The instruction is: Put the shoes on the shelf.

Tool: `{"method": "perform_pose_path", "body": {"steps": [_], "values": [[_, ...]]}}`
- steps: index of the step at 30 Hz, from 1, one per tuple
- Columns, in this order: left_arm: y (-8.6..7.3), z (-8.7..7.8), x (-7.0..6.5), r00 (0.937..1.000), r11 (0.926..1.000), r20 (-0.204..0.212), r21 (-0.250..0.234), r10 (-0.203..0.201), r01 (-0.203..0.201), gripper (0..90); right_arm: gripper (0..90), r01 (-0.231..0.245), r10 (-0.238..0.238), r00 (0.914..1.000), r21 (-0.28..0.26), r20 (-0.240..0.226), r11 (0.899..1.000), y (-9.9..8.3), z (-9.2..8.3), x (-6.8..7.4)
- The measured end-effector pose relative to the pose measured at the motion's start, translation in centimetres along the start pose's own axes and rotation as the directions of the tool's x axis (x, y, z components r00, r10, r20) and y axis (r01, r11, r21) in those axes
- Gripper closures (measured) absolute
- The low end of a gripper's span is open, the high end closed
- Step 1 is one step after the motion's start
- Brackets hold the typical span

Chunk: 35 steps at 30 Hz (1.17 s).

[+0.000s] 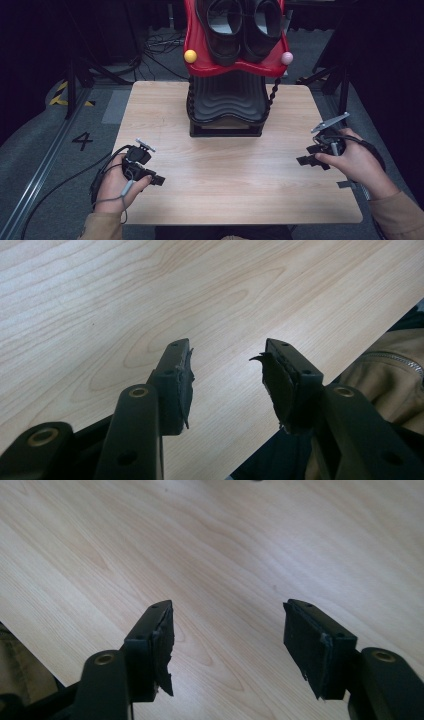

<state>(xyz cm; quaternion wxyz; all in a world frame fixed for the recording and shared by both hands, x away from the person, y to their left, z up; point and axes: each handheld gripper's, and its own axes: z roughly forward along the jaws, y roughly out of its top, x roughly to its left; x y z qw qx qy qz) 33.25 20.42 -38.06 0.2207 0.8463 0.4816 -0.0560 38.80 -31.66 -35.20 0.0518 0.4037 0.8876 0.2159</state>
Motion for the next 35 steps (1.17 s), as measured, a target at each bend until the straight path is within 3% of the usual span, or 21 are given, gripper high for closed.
{"method": "perform_pose_path", "body": {"steps": [10, 12, 15, 17, 19, 29, 35], "values": [[-0.8, -0.2, 0.2, 0.9999, 0.9999, -0.004, 0.000, -0.014, 0.014, 54.8, 37.4, 0.033, -0.033, 0.9994, 0.029, -0.011, 0.999, -0.2, 4.4, 0.6], [-0.8, -0.2, 0.2, 0.9999, 0.9999, -0.002, -0.002, -0.017, 0.017, 54.7, 36.4, 0.020, -0.019, 0.9986, 0.014, -0.049, 1.000, -0.3, 5.5, 0.7], [-0.9, -0.1, 0.3, 0.9999, 0.9999, -0.005, -0.001, -0.014, 0.014, 54.7, 36.0, 0.024, -0.023, 0.9977, 0.010, -0.063, 1.000, -0.5, 6.1, 0.7], [-1.0, 0.1, 0.4, 0.9999, 0.9999, -0.006, 0.004, -0.013, 0.013, 54.6, 35.7, 0.018, -0.018, 0.9984, 0.005, -0.053, 1.000, -0.6, 6.9, 0.7], [-1.0, 0.3, 0.4, 0.9998, 0.9998, -0.008, 0.004, -0.017, 0.018, 54.6, 35.4, 0.035, -0.034, 0.9983, 0.036, -0.047, 0.999, -0.8, 7.5, 0.6], [-0.6, 1.3, 0.7, 0.9999, 0.9987, -0.002, 0.050, -0.012, 0.012, 53.7, 33.6, 0.027, -0.027, 0.9996, 0.026, -0.007, 0.999, -1.8, 9.5, -0.1], [-0.2, 1.7, 1.1, 0.9998, 0.9983, 0.004, 0.056, -0.019, 0.019, 51.9, 32.3, 0.043, -0.043, 0.9991, -0.001, -0.001, 0.999, -2.1, 9.5, -0.1]]}}
